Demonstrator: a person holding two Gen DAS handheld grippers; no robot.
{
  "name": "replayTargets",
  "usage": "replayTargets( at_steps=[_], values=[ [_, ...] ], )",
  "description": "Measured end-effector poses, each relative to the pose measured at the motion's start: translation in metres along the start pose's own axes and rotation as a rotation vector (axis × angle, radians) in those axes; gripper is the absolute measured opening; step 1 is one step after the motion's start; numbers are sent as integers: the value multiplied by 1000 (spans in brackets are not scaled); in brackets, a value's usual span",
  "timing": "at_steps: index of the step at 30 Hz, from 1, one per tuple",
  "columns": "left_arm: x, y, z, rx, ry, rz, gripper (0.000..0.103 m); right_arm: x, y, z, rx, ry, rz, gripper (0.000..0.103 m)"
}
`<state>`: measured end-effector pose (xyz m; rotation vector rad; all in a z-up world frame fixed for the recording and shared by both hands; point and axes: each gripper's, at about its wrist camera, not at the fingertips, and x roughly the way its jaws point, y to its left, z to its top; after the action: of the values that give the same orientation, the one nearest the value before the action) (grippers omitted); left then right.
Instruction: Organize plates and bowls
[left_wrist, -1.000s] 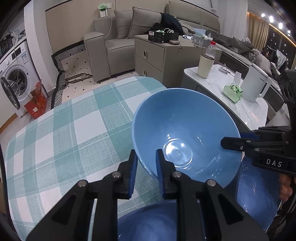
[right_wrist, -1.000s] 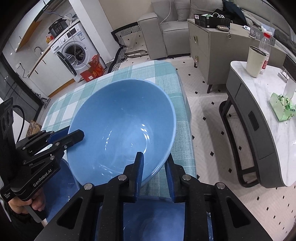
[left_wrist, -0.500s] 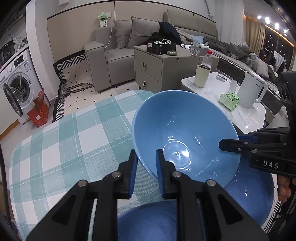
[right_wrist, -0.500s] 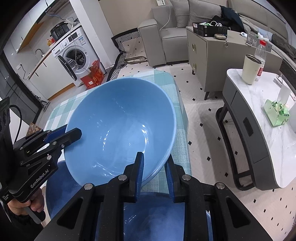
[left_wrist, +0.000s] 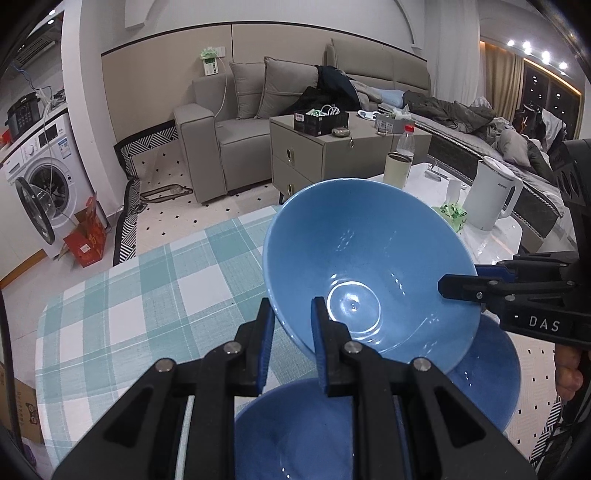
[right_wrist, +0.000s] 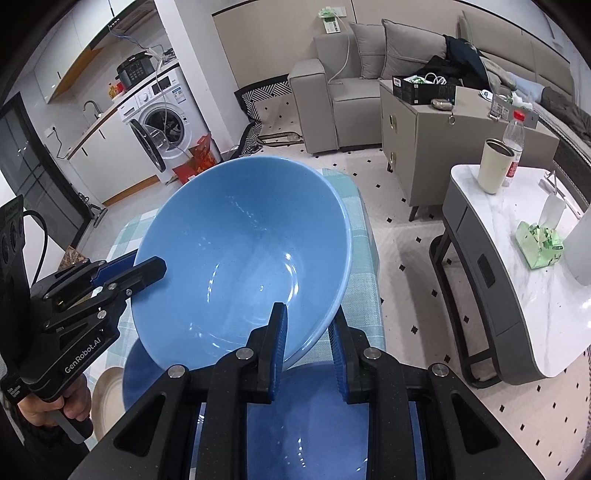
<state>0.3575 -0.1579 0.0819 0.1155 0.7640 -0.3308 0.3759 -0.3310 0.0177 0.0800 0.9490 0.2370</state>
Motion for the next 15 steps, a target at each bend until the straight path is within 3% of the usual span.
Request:
replayTargets(
  at_steps=[15],
  values=[
    [-58,14,-32,-25,-24,32,18,-34,48,-22,-53,-14,30,23]
  ],
)
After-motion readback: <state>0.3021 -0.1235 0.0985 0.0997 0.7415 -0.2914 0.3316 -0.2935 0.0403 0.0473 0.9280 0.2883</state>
